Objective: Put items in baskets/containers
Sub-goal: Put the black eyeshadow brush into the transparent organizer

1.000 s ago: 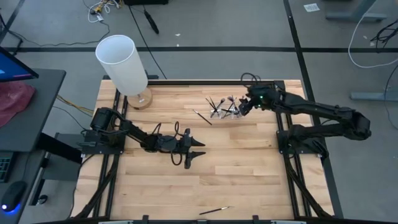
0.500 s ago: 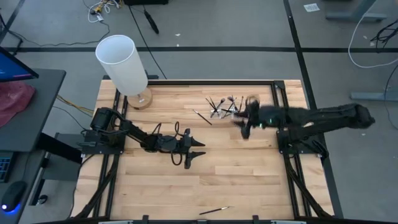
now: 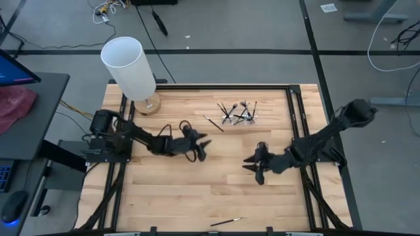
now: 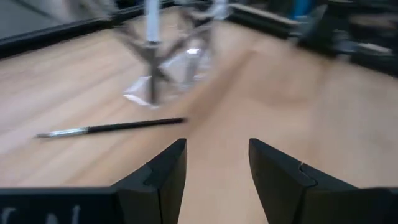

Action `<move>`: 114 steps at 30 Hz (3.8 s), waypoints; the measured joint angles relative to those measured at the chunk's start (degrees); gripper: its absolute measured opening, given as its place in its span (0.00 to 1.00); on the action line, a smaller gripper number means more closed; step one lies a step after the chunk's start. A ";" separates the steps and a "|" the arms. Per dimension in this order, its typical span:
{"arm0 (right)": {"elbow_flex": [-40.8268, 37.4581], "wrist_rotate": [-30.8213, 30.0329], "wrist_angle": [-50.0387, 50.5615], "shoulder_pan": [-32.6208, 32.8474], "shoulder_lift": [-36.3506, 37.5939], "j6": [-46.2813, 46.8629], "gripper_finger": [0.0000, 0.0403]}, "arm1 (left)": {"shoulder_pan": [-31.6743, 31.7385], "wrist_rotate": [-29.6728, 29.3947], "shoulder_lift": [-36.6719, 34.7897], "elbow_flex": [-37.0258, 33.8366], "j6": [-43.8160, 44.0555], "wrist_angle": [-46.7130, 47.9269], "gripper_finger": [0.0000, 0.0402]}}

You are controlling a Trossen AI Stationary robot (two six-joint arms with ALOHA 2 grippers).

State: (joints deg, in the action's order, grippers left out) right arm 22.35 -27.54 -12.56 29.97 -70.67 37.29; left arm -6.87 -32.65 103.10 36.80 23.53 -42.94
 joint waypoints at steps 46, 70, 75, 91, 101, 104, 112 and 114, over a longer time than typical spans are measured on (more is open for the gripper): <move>0.00 -4.54 -19.95 -1.46 -14.30 -5.26 0.24 | 27.58 37.63 13.24 17.53 -33.95 20.60 0.58; 0.00 -4.88 -20.12 -1.70 -14.67 -6.29 0.24 | 11.50 40.70 13.18 17.80 -36.29 28.63 0.04; 0.00 -5.04 -20.09 -4.26 -17.10 -12.63 0.27 | 9.50 40.95 13.61 18.58 -34.19 27.02 0.02; 0.02 5.32 -22.80 -14.11 -26.30 -22.41 0.44 | 5.90 42.51 14.04 26.73 -27.90 30.16 0.02; 0.02 9.46 -21.89 -14.37 -26.01 -22.57 0.29 | 6.05 41.06 13.89 28.76 -26.97 31.56 0.00; 0.03 9.14 -20.98 -14.58 -24.45 -19.03 0.29 | 5.87 39.54 13.82 28.76 -26.90 32.92 0.01; 0.11 9.13 -20.37 -13.73 -22.95 2.39 0.43 | 4.81 31.04 13.78 28.76 -17.05 39.24 0.00; 0.13 8.77 -19.45 -13.39 -22.95 9.92 0.45 | 4.09 28.26 13.68 28.83 -15.03 40.18 0.01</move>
State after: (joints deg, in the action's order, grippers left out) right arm 22.48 -18.77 -32.01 16.58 -93.62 47.21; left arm -2.78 -4.39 116.78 65.63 8.51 -2.76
